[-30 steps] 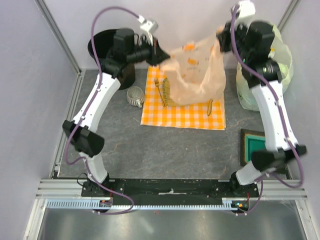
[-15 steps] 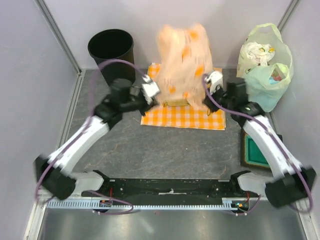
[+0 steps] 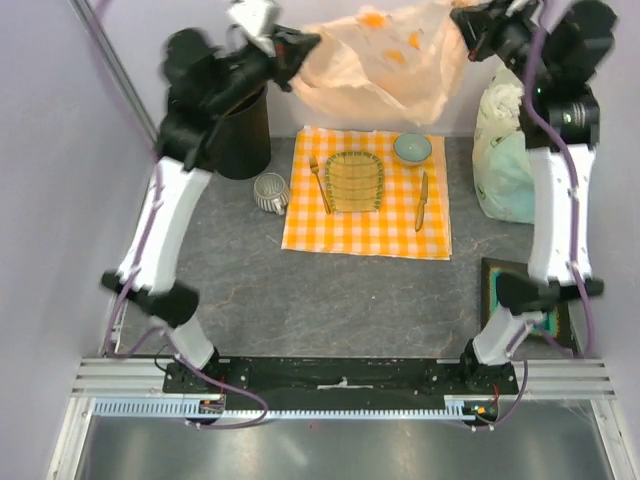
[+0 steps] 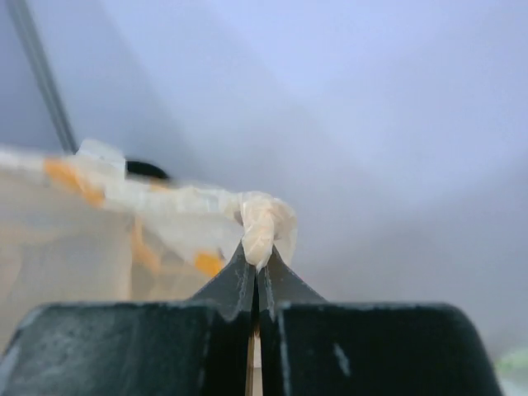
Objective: Put the trash bags into the trash bin
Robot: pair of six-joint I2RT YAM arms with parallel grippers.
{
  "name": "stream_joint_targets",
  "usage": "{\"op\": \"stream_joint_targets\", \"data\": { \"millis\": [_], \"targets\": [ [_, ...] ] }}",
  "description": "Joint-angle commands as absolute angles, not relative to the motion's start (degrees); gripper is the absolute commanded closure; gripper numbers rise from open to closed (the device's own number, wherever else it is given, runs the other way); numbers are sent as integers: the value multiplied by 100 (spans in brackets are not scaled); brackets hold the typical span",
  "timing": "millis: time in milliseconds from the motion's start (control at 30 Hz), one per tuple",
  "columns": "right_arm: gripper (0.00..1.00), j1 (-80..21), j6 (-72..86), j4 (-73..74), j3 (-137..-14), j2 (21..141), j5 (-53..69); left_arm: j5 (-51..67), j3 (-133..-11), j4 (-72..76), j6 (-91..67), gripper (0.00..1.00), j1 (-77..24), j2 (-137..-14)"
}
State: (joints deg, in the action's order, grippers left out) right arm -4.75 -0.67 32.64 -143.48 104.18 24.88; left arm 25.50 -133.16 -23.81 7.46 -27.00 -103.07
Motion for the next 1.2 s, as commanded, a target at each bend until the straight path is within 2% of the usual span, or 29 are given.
{"op": "stream_joint_targets", "data": {
  "millis": [0,33,67,100,167,200,333,433,467,533,567,600,700,733,767,800,833,867,900,967,1000,1067,1167],
  "targets": [
    [100,-650,1177,68,-11139,8040,3569,2636,-11068,628,157,98,-2803,-8433],
    [100,-781,673,-173,-10039,7094,3316,2828,-10248,720,863,98,-3004,-7820],
    [100,-991,50,1208,-9341,6962,3087,2743,-9622,-149,1340,98,-3171,-7727],
    [100,-1315,-643,2013,-8577,7196,2224,2559,-8823,-750,1710,98,-3295,-7778],
    [100,-1336,-1850,3489,-7686,7653,1847,2102,-8177,-1745,1716,98,-3288,-8286],
    [100,-1336,-2176,3707,-6968,7934,1767,2109,-7391,-2271,1557,98,-3209,-8488],
    [100,-1415,-2698,4455,-6047,7666,1564,2793,-6390,-3663,1616,98,-3146,-9175],
    [100,-1284,-2375,4676,-7045,7374,1854,3189,-6967,-4060,1687,98,-3112,-8896],
    [100,-1170,-2051,4641,-8284,7496,2194,3182,-7370,-3947,1618,98,-3059,-8799],
    [100,-766,-1427,4422,-9958,8250,2477,3112,-9318,-3179,815,98,-2771,-8902],
    [100,-660,-1102,4099,-11846,8566,2609,3077,-10134,-2903,408,98,-2673,-9060],
    [100,-511,-490,3948,-12857,9239,2654,3041,-11900,-2657,65,98,-2611,-9549],
    [100,-492,-54,3123,-15766,9992,2689,2857,-14624,-1682,-509,98,-2610,-10176],
    [100,-483,295,2746,-15776,9845,2837,2604,-14729,-1322,-475,98,-2645,-10099],
    [100,-483,516,1759,-15402,9531,3039,2488,-14574,-483,-449,98,-2654,-9899],
    [100,-492,745,1001,-13554,8492,3450,2461,-13485,-83,-405,98,-2654,-9609],
    [100,-510,1260,71,-12195,7855,3515,2452,-12621,426,-143,98,-2733,-8771],
    [100,-588,1213,-904,-10938,7361,3516,2461,-11690,796,16,98,-2820,-8441],
    [100,-1015,778,-348,-9594,6948,3420,2513,-10210,713,435,98,-2908,-8159],
    [100,-1379,-597,1807,-8577,7022,2516,2287,-9207,-58,1377,98,-3225,-8024],
    [100,-1449,-911,2185,-8152,7127,2366,2259,-8680,-1332,1502,98,-3260,-8181],
    [100,-1441,-1621,2643,-6847,7111,1925,2372,-8220,-2263,1564,98,-3252,-8697],
    [100,-1468,-2004,3197,-6102,6935,1767,2636,-7263,-3364,1827,98,-3252,-8964]
  ]
}}
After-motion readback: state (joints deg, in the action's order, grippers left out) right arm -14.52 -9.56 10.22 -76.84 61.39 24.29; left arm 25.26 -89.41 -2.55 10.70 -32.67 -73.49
